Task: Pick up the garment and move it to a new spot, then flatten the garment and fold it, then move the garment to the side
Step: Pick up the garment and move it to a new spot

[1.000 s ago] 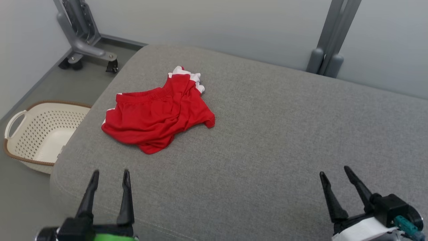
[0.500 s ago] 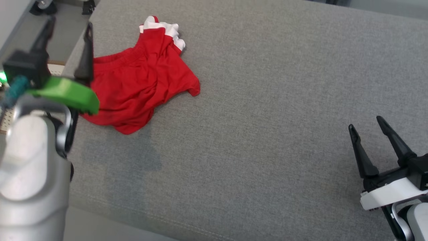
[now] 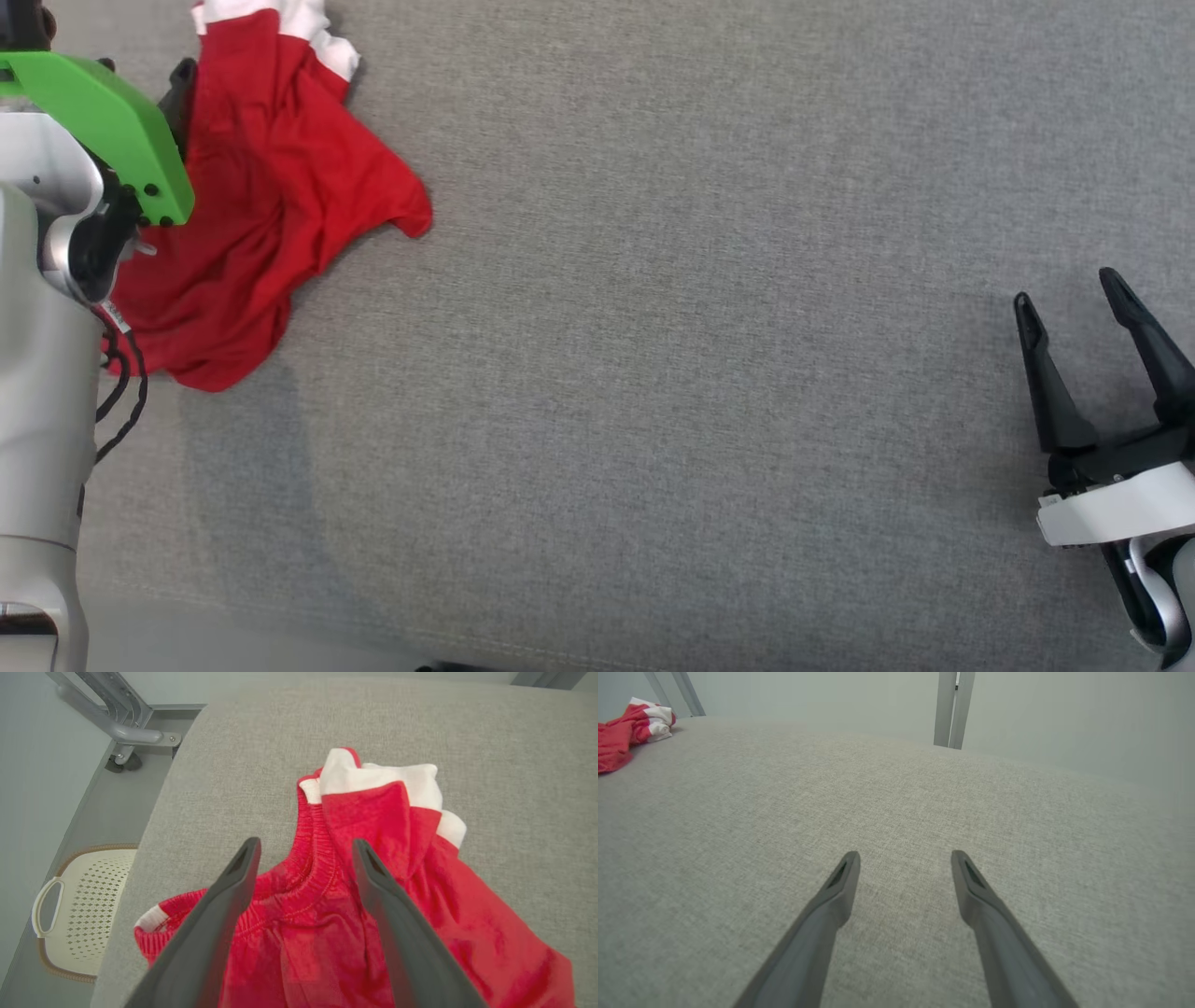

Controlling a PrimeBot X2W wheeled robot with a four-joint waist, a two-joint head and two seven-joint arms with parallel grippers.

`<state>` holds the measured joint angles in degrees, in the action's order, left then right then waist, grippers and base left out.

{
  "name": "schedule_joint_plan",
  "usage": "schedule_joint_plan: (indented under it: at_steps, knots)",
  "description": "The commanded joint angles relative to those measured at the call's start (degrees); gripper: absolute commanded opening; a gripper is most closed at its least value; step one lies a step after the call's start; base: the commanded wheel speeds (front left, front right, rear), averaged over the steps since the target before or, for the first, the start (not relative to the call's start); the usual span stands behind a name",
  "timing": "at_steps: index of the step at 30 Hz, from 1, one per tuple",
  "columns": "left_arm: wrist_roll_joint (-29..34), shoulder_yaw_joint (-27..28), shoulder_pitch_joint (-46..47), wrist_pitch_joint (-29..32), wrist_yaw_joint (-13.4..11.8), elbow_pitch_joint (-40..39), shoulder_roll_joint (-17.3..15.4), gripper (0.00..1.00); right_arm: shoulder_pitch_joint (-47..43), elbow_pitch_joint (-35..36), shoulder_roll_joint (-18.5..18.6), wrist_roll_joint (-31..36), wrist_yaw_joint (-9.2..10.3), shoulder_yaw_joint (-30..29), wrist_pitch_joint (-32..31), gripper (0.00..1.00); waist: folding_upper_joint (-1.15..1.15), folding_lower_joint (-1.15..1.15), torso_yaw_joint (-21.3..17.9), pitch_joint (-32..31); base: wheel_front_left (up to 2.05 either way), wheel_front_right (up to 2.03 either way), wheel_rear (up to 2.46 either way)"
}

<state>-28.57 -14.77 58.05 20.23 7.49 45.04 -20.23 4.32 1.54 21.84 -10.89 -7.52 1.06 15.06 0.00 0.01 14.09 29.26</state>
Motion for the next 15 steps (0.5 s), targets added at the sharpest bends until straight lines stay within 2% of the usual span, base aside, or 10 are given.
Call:
schedule_joint_plan:
  at_steps: [1,6,7,8,9,15]
  knots:
    - [-0.86,-0.79,1.16,0.93,-0.06,1.72,-0.12,1.0,0.08,0.58,0.27,0.16,0.06,-0.53,0.15,1.0,0.0,-0.01,-2.94,3.76,0.0,0.0,0.0]
    - [-2.5,-2.67,2.35,0.96,-0.06,7.34,0.15,1.0,-0.15,1.33,0.64,0.31,0.06,-1.89,0.15,1.0,0.0,-0.01,-2.86,5.05,0.0,0.0,0.0]
    - [-2.49,-3.05,2.57,0.29,-0.06,8.53,-0.04,0.82,0.04,1.35,0.68,0.37,0.06,-1.95,0.14,1.0,0.0,-0.01,-2.79,5.21,0.0,0.0,0.0]
    - [-2.29,-3.33,2.71,-0.63,-0.06,9.32,-0.31,0.37,0.32,1.37,0.67,0.43,0.06,-1.85,0.14,1.0,0.0,-0.01,-2.74,5.3,0.0,0.0,0.0]
    - [-2.15,-3.64,2.69,-1.81,-0.07,10.32,-0.35,0.0,0.64,1.37,0.62,0.46,0.06,-1.66,0.13,1.0,0.0,-0.01,-2.68,5.34,0.0,0.0,0.0]
    - [-3.97,-4.25,3.34,-12.22,-0.09,11.93,-1.04,0.0,2.25,0.37,-0.6,0.33,0.05,-0.2,0.08,1.0,0.0,-0.01,-2.58,3.53,0.0,0.0,0.0]
